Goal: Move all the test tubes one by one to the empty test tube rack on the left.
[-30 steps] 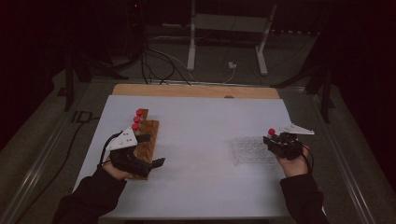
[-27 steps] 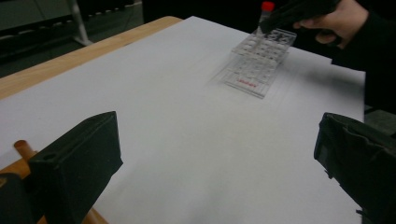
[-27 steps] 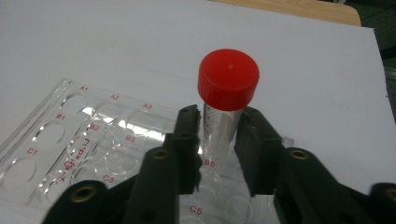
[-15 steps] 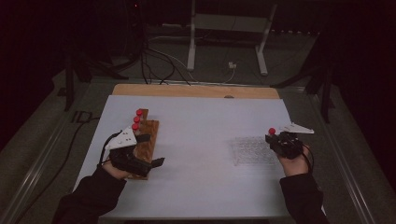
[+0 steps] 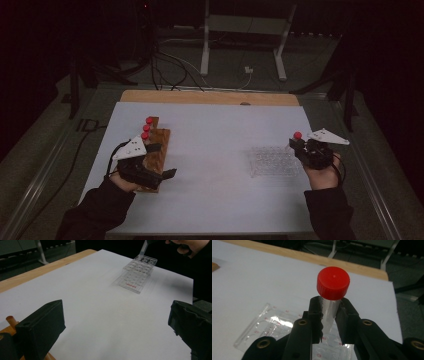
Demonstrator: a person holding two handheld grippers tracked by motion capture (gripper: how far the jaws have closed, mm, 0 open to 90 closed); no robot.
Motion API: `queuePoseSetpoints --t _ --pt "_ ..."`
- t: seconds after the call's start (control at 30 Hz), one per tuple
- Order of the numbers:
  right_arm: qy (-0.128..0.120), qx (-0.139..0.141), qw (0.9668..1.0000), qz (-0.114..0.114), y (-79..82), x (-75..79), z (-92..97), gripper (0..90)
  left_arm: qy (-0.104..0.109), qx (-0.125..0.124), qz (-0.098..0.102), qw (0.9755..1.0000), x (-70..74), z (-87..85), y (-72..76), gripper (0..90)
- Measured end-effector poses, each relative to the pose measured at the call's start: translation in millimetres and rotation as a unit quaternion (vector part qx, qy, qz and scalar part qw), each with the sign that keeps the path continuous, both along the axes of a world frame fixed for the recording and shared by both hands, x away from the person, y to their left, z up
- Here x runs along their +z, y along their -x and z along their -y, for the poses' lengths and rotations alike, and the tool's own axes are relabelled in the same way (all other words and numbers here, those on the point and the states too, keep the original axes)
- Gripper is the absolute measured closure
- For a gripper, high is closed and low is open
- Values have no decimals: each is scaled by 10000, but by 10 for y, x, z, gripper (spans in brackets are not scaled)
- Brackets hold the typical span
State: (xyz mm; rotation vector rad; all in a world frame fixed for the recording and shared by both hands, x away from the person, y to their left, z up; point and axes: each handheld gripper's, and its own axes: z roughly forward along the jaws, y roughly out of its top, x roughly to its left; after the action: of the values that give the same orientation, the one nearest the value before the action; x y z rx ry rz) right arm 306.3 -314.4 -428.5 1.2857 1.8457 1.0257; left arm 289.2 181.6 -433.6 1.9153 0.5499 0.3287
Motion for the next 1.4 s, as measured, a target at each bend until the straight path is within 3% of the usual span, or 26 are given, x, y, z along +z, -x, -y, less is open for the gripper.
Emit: queuePoseSetpoints --t 0.23,0.57,0.93,1.4 --pt "-85 341 9992 196 126 145 -139 751 -20 -64 1 10000 23 37 4 17" --pt "-85 1051 9944 118 212 148 -510 752 -40 -219 -16 9998 57 150 16 17" --pt "49 1677 9857 -141 242 6 -890 751 33 -410 22 9992 115 305 10 18" --pt "167 2292 9725 -372 329 -122 -1233 751 98 -926 18 9957 155 712 -19 78"
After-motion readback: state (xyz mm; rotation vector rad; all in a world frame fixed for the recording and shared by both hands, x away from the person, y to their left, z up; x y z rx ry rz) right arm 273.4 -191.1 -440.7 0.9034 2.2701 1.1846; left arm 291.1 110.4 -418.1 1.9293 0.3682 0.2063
